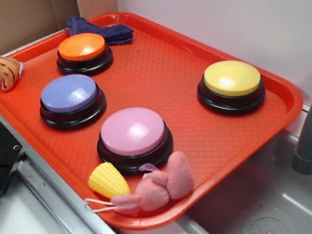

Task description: Push the purple button.

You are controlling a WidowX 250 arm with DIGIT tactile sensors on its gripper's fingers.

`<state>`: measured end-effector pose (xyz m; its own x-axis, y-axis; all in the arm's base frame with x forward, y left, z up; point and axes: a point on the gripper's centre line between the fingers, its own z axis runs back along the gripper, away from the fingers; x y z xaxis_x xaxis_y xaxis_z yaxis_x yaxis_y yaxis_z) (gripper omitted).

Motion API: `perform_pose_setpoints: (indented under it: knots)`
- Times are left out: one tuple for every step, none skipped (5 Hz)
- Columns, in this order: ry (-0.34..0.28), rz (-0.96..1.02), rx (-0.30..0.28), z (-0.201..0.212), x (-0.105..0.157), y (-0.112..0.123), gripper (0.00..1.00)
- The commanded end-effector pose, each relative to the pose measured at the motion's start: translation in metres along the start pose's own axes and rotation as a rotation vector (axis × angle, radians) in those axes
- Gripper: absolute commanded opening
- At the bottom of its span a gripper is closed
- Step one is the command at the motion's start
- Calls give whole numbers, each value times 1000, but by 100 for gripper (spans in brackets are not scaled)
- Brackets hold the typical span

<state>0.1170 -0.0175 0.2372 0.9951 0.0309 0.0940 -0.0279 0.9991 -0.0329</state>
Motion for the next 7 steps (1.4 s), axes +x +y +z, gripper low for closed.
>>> perform_pose_setpoints:
  knots:
    - [0,0,0,0,0,0,100]
    - [157,43,37,-45,18,33,100]
    - [203,-65,90,-74,41,45,100]
    - [204,-86,142,-110,55,65,100]
    - [53,-155,220,-130,62,62,100]
    - [-75,-160,138,-146,50,55,100]
    - [-131,-148,39,-156,46,51,100]
